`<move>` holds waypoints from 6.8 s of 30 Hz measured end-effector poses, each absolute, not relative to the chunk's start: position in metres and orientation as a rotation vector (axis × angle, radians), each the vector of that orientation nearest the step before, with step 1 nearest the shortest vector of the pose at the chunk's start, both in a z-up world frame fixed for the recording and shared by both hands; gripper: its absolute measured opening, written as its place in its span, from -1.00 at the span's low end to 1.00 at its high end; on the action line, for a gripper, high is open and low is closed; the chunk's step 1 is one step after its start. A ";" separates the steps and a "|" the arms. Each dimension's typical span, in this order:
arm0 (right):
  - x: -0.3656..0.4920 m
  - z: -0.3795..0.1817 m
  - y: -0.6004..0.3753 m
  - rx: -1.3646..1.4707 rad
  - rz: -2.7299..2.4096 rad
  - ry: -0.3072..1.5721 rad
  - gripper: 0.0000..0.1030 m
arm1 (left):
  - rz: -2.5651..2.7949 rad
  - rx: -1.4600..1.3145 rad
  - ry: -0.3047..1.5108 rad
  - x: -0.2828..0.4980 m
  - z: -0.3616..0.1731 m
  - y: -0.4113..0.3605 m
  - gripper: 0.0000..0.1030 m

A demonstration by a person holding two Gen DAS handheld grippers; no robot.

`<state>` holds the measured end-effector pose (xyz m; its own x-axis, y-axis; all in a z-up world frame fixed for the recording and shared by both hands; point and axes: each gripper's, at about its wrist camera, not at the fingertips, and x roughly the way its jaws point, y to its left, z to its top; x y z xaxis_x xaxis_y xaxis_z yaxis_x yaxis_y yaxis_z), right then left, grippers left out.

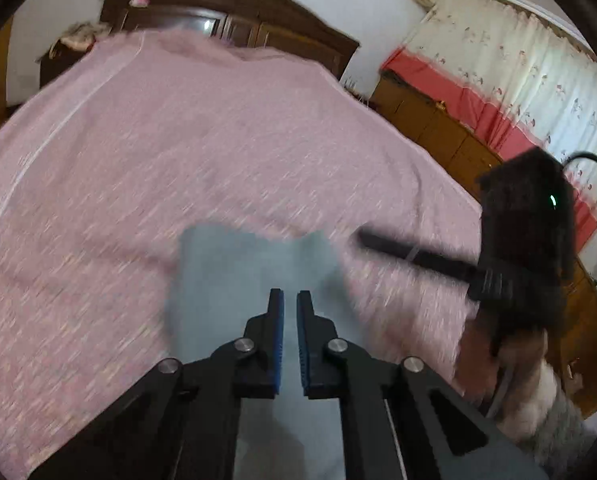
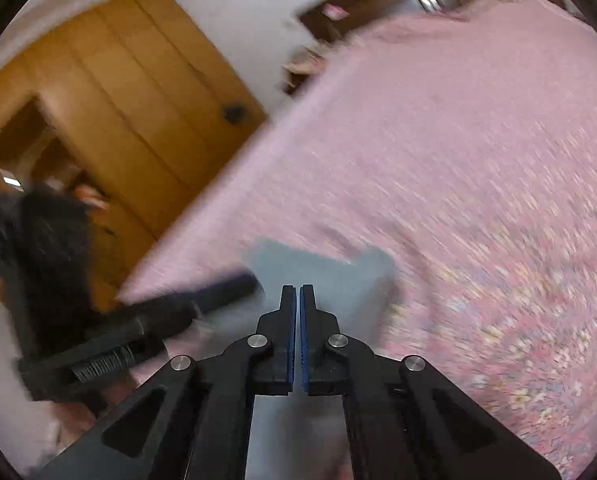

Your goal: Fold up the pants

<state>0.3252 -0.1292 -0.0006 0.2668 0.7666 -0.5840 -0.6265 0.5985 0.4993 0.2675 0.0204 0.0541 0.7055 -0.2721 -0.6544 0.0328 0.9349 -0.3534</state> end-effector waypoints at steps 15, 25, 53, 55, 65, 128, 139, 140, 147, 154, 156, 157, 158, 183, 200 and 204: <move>0.330 -0.026 -0.195 0.552 1.050 1.155 -0.10 | 0.064 -0.404 0.777 0.260 0.021 0.060 -0.62; 0.325 -0.046 -0.166 0.454 1.101 1.211 -0.01 | -0.255 -0.558 0.932 0.218 -0.001 0.103 0.18; 0.313 -0.053 -0.090 0.437 1.339 1.168 0.18 | -0.523 -0.692 0.900 0.234 -0.025 0.079 0.60; 0.316 -0.052 -0.083 0.456 1.334 1.158 0.18 | -0.499 -0.796 0.861 0.244 -0.029 0.089 0.62; 0.295 -0.029 -0.105 0.407 1.348 1.042 -0.37 | -0.509 -0.871 0.822 0.231 -0.032 0.107 -0.27; 0.368 -0.044 -0.276 0.431 1.185 1.080 -0.20 | -0.372 -0.788 0.736 0.270 -0.048 -0.119 -0.23; 0.350 -0.047 -0.292 0.481 1.059 1.080 -0.12 | -0.323 -0.734 0.800 0.265 -0.049 -0.114 -0.10; 0.345 -0.047 -0.295 0.498 1.052 1.084 -0.12 | -0.322 -0.717 0.802 0.266 -0.046 -0.118 -0.10; 0.320 -0.045 -0.308 0.477 0.944 1.028 -0.36 | -0.370 -0.701 0.799 0.272 -0.051 -0.115 -0.31; 0.308 -0.019 -0.331 0.360 0.885 0.954 -0.25 | -0.338 -0.639 0.837 0.270 -0.045 -0.121 -0.15; 0.281 0.008 -0.337 0.190 0.730 0.786 -0.25 | -0.293 -0.586 0.813 0.260 -0.029 -0.119 -0.08; 0.265 0.017 -0.338 0.132 0.675 0.710 -0.26 | -0.280 -0.551 0.798 0.252 -0.021 -0.118 -0.09; 0.244 0.026 -0.336 0.083 0.643 0.626 -0.26 | -0.282 -0.491 0.777 0.241 -0.009 -0.118 -0.12; 0.312 0.052 -0.277 0.053 0.712 0.640 -0.63 | -0.207 -0.136 0.576 0.259 0.038 -0.186 -0.39; 0.280 0.022 -0.335 0.229 0.566 0.796 -0.56 | 0.178 -0.069 0.829 0.344 -0.025 -0.166 -0.66; 0.228 0.052 -0.360 0.177 0.571 0.716 -0.34 | 0.078 -0.106 0.764 0.319 0.004 -0.158 -0.36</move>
<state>0.2282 -0.3604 0.0525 0.6103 0.5504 -0.5698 -0.4328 0.8341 0.3421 0.3193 -0.1576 0.0036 0.7196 0.0318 -0.6937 -0.1086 0.9918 -0.0672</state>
